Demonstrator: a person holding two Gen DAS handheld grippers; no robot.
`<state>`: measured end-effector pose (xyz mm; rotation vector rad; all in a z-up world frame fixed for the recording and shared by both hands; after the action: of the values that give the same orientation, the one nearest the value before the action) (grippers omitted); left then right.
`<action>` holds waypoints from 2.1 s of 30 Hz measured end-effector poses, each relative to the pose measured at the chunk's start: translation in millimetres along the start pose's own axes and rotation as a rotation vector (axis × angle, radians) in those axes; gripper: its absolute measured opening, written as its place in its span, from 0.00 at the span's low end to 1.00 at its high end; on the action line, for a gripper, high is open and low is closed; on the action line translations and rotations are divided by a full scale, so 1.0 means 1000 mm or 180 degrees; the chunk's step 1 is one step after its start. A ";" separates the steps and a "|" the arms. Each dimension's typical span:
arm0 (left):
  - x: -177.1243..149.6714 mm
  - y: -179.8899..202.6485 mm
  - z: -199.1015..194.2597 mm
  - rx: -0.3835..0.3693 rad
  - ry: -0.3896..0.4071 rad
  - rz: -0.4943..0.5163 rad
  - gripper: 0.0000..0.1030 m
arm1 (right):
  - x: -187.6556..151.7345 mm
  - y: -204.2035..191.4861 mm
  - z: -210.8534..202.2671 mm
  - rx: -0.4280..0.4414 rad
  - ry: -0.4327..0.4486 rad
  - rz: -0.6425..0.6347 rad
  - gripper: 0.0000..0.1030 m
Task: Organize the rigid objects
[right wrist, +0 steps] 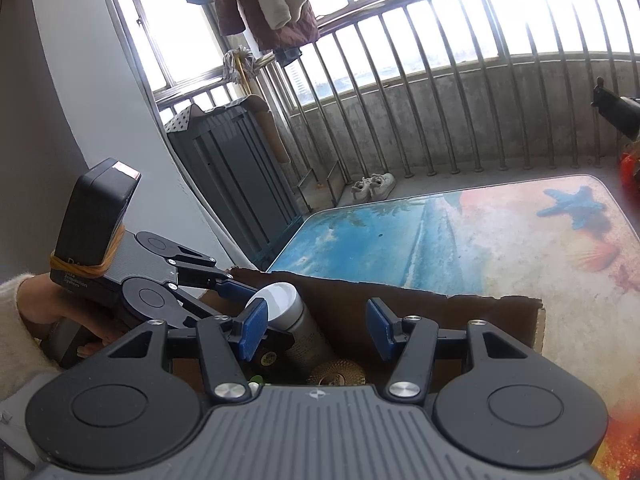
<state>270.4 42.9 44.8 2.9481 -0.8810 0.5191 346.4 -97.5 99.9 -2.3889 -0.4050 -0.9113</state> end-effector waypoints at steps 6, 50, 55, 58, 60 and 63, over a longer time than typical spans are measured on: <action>0.001 0.004 -0.008 0.0294 0.0057 0.0152 0.65 | -0.002 0.003 -0.003 0.0007 0.0018 0.0027 0.56; -0.038 0.055 -0.062 0.0838 0.0794 0.0799 0.96 | -0.006 0.006 -0.067 -0.0170 0.0273 -0.0023 0.57; -0.059 0.055 -0.072 0.0580 0.1111 0.0070 0.96 | -0.024 -0.017 -0.078 -0.0092 0.0243 -0.0053 0.57; -0.059 0.050 -0.082 0.0543 0.1198 -0.0137 0.98 | -0.032 -0.030 -0.087 -0.0176 0.0273 -0.0092 0.58; -0.057 0.049 -0.090 0.0604 0.1243 -0.0240 0.98 | -0.037 -0.038 -0.091 -0.0266 0.0256 -0.0181 0.58; -0.061 0.052 -0.097 0.0620 0.1260 -0.0332 0.98 | -0.042 -0.049 -0.097 -0.0375 0.0272 -0.0271 0.60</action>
<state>165.2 42.7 112.8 2.8698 -0.6612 1.1883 243.5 -118.2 150.9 -2.4442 -0.4338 -1.0994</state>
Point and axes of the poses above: each gripper's, at about its wrist camera, not at the fingertips, and z roughly the way its jaws point, y to its right, x to its top, the point moved 10 cm from there along z, roughly the way its jaws point, and after that the axes turned 12 degrees about -y, right-handed, at the moved point
